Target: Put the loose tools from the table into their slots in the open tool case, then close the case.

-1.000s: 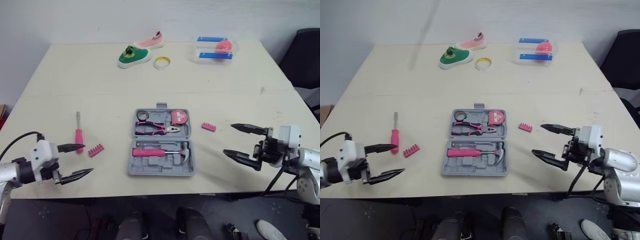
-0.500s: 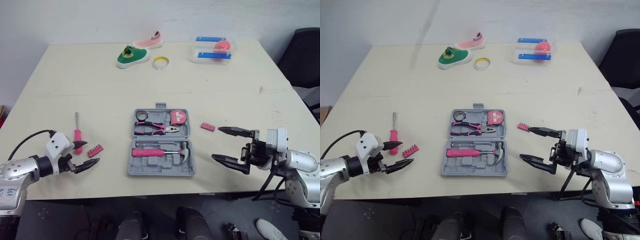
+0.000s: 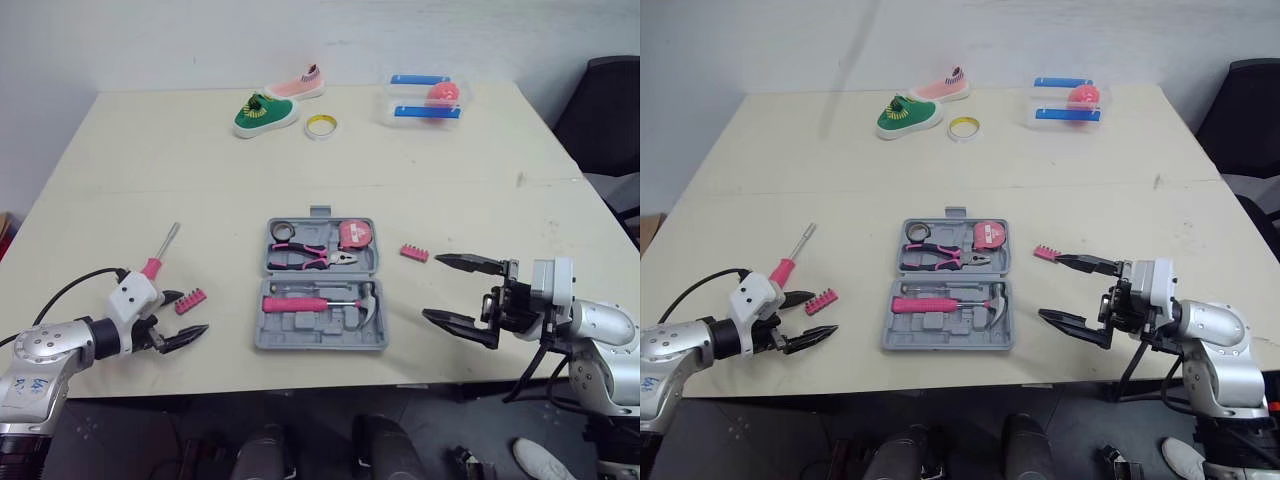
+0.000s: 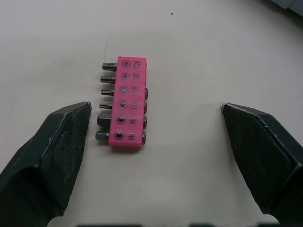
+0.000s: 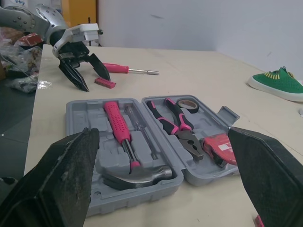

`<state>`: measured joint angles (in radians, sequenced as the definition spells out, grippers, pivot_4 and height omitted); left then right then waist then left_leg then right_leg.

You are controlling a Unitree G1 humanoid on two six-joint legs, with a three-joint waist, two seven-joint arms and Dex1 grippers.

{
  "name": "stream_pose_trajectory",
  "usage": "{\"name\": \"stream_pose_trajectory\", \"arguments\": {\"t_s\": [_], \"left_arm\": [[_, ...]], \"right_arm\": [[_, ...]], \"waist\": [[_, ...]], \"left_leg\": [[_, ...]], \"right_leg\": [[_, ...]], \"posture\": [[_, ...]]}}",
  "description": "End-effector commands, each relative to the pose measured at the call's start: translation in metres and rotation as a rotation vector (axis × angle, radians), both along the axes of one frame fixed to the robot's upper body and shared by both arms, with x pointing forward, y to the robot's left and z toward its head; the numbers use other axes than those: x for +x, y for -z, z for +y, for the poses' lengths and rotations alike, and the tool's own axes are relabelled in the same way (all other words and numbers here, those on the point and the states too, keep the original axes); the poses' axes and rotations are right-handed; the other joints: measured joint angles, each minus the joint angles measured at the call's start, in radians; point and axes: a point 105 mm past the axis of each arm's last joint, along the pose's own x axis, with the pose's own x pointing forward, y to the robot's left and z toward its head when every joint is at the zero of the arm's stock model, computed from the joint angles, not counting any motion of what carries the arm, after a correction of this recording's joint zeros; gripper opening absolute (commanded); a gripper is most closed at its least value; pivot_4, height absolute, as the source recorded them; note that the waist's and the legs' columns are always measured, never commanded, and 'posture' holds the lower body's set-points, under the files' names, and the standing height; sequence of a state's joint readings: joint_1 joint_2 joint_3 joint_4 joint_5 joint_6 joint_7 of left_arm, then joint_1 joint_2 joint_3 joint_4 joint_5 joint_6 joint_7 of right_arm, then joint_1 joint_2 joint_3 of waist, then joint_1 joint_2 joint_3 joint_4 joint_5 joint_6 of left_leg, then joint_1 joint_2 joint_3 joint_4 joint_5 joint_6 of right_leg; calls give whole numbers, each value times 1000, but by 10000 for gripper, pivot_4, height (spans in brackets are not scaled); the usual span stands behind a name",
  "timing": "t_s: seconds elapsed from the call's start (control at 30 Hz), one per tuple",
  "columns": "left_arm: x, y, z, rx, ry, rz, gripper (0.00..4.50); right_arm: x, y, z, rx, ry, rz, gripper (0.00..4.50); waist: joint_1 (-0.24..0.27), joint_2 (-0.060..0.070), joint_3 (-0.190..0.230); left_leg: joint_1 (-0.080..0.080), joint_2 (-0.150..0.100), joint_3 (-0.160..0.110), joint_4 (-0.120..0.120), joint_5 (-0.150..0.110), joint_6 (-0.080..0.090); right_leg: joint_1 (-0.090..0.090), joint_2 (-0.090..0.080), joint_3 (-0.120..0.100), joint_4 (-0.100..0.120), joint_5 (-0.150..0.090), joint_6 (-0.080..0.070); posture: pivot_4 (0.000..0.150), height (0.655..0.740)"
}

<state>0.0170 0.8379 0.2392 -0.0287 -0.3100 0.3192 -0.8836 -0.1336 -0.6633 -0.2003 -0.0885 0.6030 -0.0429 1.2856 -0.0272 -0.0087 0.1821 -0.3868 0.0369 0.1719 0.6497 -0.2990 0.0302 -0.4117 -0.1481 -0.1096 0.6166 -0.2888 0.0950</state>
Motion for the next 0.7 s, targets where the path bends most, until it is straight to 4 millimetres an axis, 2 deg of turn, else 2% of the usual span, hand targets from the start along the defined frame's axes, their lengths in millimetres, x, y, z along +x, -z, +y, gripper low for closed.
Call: {"name": "stream_pose_trajectory", "arguments": {"t_s": [0.03,0.27,0.5,0.53,0.7], "left_arm": [[-2,2,7,-11,-38,-1,44427],[8,3,10,-91,-81,-48,44427],[6,22,9,-65,0,-6,44427],[6,23,7,-69,20,-5,39174],[5,31,3,-58,67,11,19247]], "right_arm": [[0,-4,1,4,-9,-41,45000],[4,0,-1,6,-1,-49,45000],[3,0,-1,13,-15,-57,45000],[3,1,-2,11,-16,-54,45000],[-4,11,-10,2,-14,-37,45000]], "waist": [[0,0,0],[0,0,0],[1,0,0],[2,0,0],[3,1,-1]], "left_leg": [[0,0,0,0,0,0],[0,0,0,1,0,0],[0,0,0,1,1,0],[0,0,0,1,1,0],[0,0,0,1,1,1]], "right_leg": [[0,0,0,0,0,0],[0,0,0,1,0,0],[0,0,-1,2,0,0],[0,0,-1,2,0,0],[1,-1,-1,2,0,0]], "posture": [[1500,7400],[1500,7400],[1500,7400],[1500,7400],[1500,7400]]}}
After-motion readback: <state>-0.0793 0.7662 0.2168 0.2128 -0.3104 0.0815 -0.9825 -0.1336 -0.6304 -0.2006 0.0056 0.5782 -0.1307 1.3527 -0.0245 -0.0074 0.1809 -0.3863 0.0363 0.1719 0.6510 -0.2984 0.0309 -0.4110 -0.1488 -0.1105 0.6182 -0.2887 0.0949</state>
